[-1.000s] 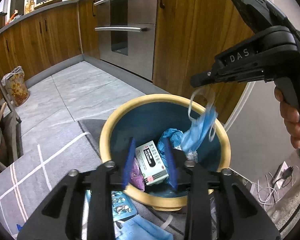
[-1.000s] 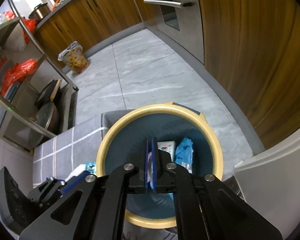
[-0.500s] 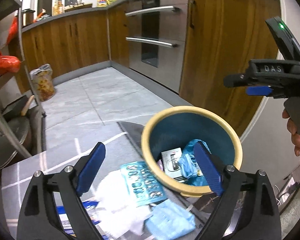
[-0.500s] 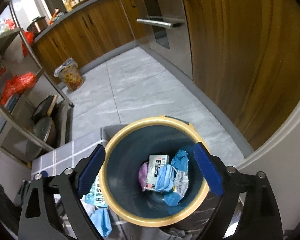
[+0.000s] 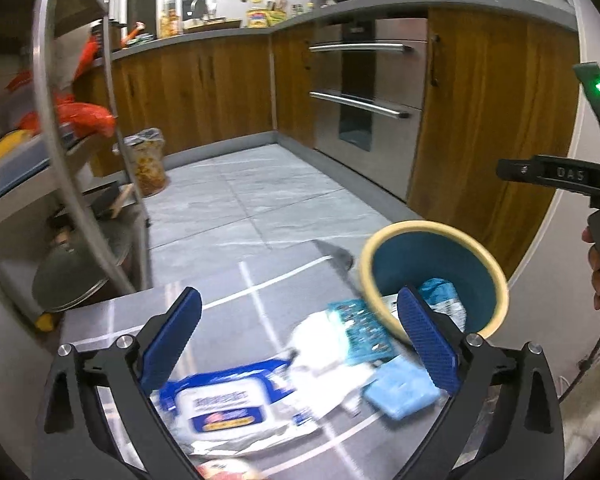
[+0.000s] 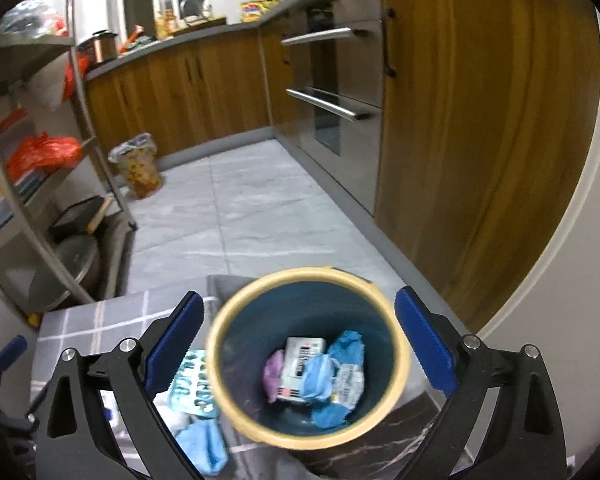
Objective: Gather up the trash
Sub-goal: 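Move both tools back over the remaining trash on the mat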
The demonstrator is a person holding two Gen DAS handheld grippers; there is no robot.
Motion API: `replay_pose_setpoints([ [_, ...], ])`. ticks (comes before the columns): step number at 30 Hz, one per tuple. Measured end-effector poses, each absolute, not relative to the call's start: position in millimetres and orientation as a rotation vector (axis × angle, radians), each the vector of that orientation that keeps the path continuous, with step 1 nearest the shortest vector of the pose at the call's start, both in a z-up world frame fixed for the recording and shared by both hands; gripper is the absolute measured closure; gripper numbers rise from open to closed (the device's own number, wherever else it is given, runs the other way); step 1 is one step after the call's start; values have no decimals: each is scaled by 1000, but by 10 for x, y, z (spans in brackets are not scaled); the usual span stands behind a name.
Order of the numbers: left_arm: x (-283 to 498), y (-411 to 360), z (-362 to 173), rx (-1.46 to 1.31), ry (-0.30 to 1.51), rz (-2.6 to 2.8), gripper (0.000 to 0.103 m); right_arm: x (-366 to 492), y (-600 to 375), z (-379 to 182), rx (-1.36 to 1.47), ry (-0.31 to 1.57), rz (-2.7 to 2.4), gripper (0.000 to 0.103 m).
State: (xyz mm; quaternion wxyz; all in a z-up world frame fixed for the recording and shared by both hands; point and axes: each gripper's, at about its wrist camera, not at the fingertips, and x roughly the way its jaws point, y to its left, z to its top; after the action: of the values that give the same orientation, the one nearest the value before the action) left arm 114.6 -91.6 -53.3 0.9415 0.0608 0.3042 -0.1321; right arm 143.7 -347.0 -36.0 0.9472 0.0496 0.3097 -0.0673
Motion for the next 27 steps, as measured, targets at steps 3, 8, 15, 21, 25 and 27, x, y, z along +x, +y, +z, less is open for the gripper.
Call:
replay_pose_setpoints([
  [3, 1065, -709, -546, 130, 633, -222, 6, 1297, -3273, -297, 72, 557, -125, 7],
  [8, 932, -333, -557, 110, 645, -151, 6, 1198, -2868, -339, 78, 560, 0, 7],
  [15, 723, 165, -748, 74, 729, -74, 6, 1242, -2352, -593, 88, 732, 102, 7],
  [21, 562, 359, -974, 132, 807, -34, 6, 1220, -2098, -803, 77, 819, 81, 7],
  [25, 459, 325, -1118, 134, 855, -82, 6, 1150, -2082, -891, 93, 851, 75, 7],
  [27, 415, 218, -1205, 167, 881, -126, 6, 1121, -2070, -925, 87, 863, 74, 7],
])
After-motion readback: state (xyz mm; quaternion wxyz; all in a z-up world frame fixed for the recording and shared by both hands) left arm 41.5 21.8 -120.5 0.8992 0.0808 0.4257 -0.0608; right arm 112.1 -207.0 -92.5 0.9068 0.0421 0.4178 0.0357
